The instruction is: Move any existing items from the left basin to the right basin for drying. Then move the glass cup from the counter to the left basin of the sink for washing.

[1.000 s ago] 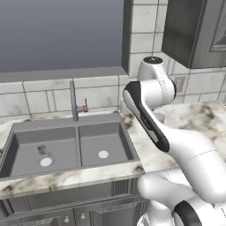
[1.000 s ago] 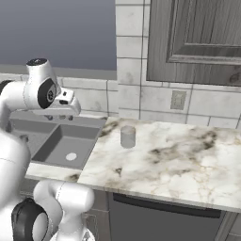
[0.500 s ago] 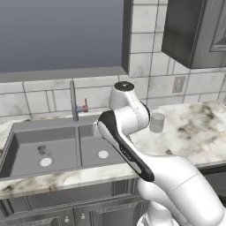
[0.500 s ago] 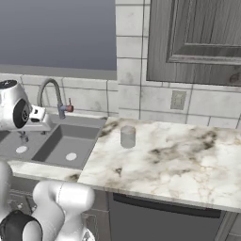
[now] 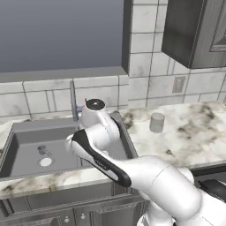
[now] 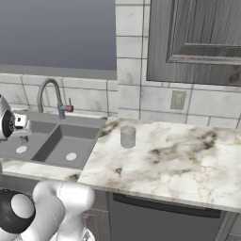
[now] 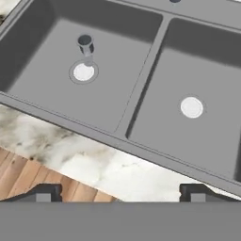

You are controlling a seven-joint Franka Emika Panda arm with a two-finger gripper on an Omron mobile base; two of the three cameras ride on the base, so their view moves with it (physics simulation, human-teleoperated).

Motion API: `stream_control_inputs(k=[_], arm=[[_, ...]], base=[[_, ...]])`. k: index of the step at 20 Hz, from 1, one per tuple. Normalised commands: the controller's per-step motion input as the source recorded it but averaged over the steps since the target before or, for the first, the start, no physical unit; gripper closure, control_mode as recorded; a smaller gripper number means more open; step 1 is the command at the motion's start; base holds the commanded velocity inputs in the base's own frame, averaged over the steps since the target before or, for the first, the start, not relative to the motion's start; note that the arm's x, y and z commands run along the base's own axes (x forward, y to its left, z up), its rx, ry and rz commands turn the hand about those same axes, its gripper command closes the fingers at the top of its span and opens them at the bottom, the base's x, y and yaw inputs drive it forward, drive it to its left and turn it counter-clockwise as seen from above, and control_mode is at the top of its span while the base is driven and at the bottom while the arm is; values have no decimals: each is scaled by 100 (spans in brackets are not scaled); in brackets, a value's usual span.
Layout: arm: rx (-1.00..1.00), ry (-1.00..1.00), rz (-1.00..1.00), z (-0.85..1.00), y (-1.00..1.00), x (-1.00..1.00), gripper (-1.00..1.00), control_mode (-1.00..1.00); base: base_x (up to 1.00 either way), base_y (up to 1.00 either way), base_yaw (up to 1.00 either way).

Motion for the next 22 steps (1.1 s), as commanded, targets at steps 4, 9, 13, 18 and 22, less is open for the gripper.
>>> stream_control_inputs(k=[4,9,13,18,22], arm=[[0,8,7,-2,97,64,-100,-100],[-4,15,4,-4,79,49,-100,-100],[-7,22,2,-24,59,38,-100,-100],[-15,0,-1,-44,36,38,-100,-100],[-6,1,0,-30,13,51,-100,-100]], base=[[0,0,0],[0,0,0],[0,0,0],[0,0,0],[0,0,0]])
